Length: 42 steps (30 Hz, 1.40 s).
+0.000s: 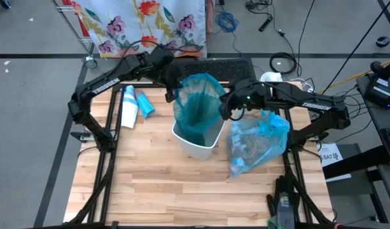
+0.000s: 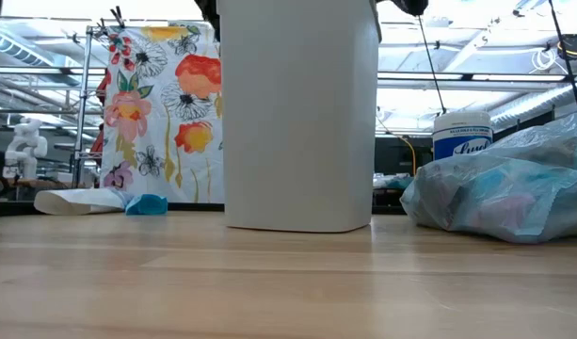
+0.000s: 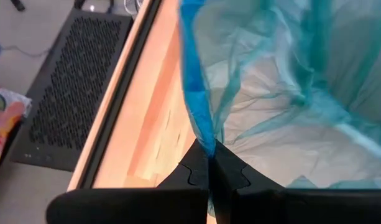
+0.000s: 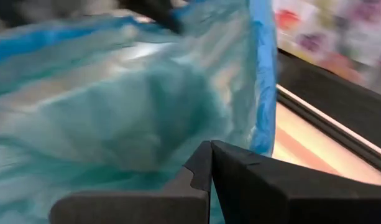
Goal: Place trash/remove bag and relplace
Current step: Insert the blue trash bag into the white trash bin
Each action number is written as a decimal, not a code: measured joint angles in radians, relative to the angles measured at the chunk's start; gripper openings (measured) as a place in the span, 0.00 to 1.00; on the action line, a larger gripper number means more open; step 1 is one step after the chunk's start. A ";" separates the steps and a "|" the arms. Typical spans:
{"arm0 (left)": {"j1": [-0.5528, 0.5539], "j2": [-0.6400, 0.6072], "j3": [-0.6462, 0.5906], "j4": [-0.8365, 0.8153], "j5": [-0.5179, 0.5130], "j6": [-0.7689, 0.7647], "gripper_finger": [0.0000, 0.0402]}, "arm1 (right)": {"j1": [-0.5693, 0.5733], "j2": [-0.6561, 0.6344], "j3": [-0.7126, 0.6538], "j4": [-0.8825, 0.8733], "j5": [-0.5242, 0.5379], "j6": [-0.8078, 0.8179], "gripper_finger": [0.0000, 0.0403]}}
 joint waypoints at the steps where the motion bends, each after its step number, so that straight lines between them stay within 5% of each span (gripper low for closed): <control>1: 0.000 0.013 0.000 0.000 0.000 0.000 0.00 | -0.001 0.000 0.000 -0.027 0.025 0.025 0.00; 8: 0.000 0.074 0.000 0.010 0.011 0.035 0.00 | -0.007 -0.004 0.000 -0.188 0.033 0.144 0.00; 13: 0.000 0.113 0.000 0.006 0.137 0.047 0.00 | -0.012 -0.002 0.000 -0.273 0.028 0.198 0.00; 17: -0.001 0.120 0.000 -0.026 0.167 0.048 0.00 | -0.012 -0.002 0.000 -0.301 -0.048 0.217 0.00; 26: -0.003 0.119 0.000 -0.155 0.254 0.053 0.00 | 0.065 -0.002 0.000 -0.364 -0.042 0.311 0.00; 34: -0.002 0.119 0.000 -0.281 0.355 0.081 0.00 | 0.146 -0.002 -0.001 -0.353 0.003 0.380 0.00; 42: -0.002 0.119 -0.001 -0.186 0.311 0.080 0.00 | 0.133 -0.048 -0.002 -0.310 0.205 0.350 0.00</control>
